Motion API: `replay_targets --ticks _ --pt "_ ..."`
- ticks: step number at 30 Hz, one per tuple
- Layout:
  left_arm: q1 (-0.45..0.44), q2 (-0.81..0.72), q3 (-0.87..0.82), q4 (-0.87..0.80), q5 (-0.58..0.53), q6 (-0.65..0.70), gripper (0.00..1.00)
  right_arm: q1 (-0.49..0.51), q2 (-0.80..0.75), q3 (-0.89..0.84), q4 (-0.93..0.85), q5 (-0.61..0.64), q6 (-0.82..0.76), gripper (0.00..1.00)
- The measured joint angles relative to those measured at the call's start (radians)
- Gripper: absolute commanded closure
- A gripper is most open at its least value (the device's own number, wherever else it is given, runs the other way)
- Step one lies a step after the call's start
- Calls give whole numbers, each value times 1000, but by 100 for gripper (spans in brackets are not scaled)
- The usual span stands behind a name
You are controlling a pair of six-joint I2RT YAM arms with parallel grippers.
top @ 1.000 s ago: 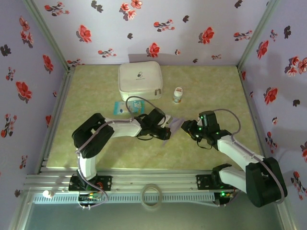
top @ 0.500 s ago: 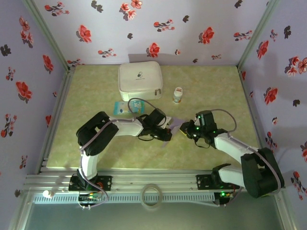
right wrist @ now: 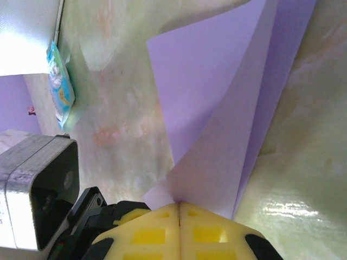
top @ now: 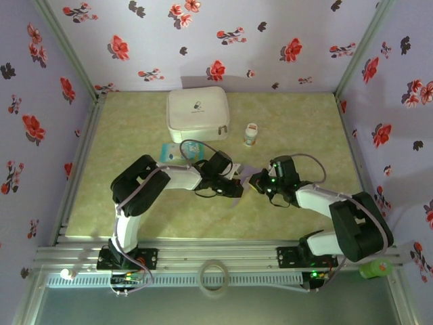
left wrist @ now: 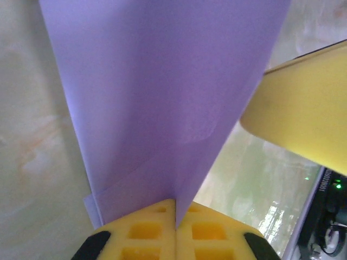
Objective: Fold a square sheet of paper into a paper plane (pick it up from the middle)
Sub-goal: Fold the wing for the fifth time at the center of the table.
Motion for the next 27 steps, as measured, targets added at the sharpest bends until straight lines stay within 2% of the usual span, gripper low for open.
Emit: replay_targets --ticks 6,17,27 --pt "13 18 0 33 53 -45 99 0 53 1 26 11 0 94" --pt "22 43 0 88 104 -125 100 -14 53 1 27 31 -1 94" --pt "26 64 -9 177 123 -224 100 -37 -61 -39 56 105 -11 93"
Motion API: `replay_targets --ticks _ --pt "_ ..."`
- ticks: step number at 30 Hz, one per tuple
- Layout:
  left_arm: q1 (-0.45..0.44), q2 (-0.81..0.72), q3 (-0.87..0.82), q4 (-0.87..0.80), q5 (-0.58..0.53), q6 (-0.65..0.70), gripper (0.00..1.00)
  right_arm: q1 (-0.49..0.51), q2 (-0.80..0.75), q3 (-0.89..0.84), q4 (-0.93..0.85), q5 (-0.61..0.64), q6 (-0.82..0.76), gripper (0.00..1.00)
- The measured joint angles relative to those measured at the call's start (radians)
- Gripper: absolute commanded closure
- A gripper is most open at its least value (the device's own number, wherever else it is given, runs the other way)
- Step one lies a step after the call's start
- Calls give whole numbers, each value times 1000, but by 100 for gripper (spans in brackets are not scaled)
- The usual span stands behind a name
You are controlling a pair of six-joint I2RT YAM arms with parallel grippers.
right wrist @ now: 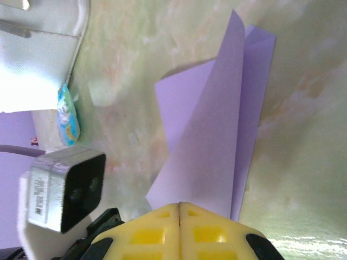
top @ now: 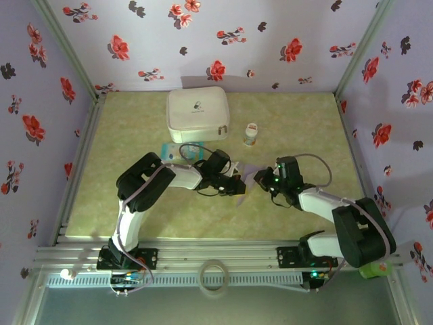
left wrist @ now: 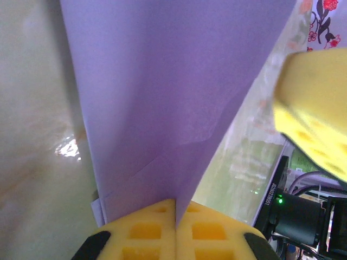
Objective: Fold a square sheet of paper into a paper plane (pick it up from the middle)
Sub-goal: Fold the wing for the fifth time at the center of the table.
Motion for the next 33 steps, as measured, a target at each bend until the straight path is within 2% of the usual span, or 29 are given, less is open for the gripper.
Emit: replay_targets --ticks 12,33 --pt "6 17 -30 110 23 -100 100 -10 43 0 63 -100 -19 93" --pt "9 21 -42 142 31 -127 100 -36 189 3 140 -145 -32 93"
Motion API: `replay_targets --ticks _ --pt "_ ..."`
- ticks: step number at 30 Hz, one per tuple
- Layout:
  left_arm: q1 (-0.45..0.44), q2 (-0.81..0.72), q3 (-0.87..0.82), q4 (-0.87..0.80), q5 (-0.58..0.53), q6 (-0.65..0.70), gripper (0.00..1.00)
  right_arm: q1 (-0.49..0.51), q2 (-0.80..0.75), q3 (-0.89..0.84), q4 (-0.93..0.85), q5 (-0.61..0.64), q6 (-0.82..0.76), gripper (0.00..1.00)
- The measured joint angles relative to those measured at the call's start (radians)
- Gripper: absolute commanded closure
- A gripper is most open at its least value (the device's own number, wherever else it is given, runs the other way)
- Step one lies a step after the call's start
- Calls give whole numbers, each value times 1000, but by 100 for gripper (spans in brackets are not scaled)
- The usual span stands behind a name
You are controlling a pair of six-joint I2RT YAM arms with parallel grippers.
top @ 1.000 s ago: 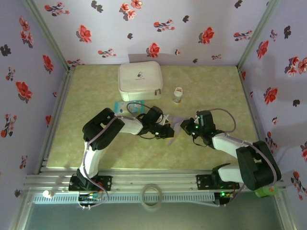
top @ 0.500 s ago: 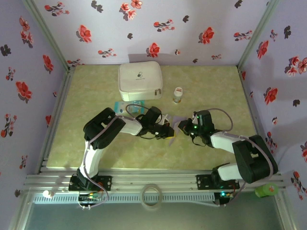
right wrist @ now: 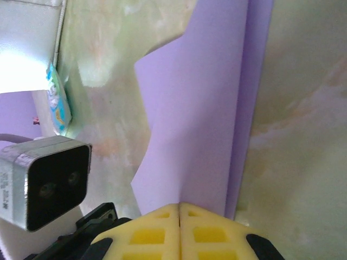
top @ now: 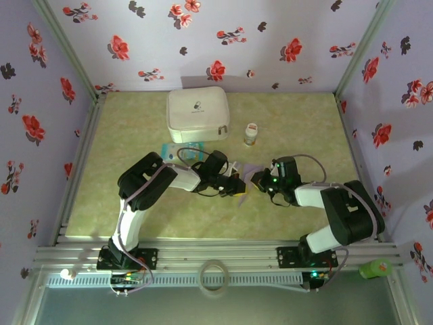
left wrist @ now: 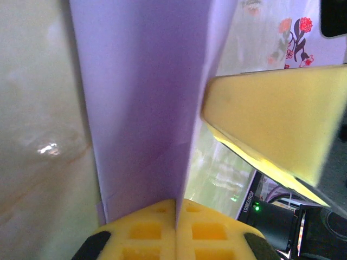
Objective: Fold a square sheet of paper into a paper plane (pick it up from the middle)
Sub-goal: Fold the wing for the fifth time at the center of the table.
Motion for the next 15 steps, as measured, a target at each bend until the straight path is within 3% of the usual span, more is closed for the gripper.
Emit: replay_targets --ticks 15 --pt "4 0 -10 18 -3 -23 100 -26 39 11 34 -42 -29 92"
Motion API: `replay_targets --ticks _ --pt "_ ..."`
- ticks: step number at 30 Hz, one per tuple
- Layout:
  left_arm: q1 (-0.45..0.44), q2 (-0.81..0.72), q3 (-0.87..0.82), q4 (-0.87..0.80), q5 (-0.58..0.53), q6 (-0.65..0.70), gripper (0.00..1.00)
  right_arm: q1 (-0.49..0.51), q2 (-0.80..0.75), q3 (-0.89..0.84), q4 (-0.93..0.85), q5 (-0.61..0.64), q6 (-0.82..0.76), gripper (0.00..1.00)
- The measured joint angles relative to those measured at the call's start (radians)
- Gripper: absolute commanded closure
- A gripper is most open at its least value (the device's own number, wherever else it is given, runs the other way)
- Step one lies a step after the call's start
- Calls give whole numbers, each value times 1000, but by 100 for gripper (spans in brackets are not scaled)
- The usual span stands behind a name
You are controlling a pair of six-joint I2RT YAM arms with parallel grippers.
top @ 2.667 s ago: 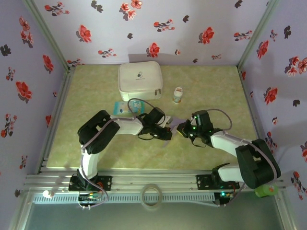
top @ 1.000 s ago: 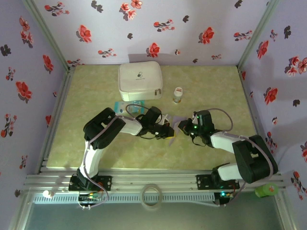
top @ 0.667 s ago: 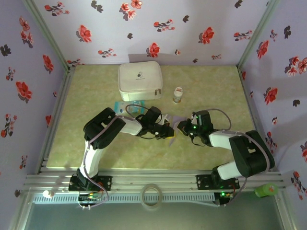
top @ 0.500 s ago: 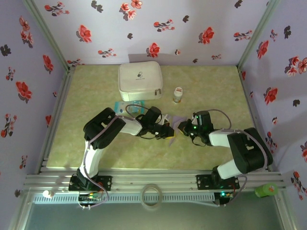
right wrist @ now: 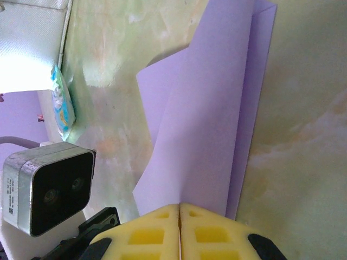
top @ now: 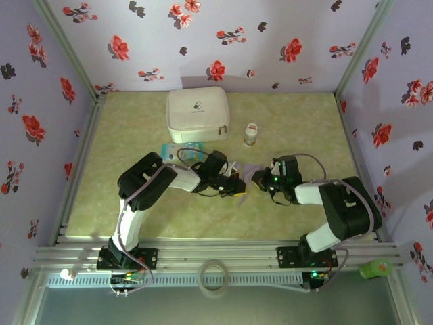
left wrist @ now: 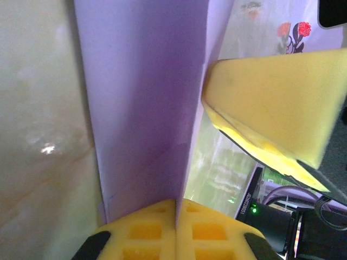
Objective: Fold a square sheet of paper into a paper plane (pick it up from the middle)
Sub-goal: Fold the wing for the fifth time at the center of the table.
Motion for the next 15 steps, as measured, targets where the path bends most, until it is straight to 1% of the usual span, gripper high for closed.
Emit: replay_targets --ticks 15 --pt "2 0 -19 43 -2 -32 100 -8 73 38 3 -35 -19 92"
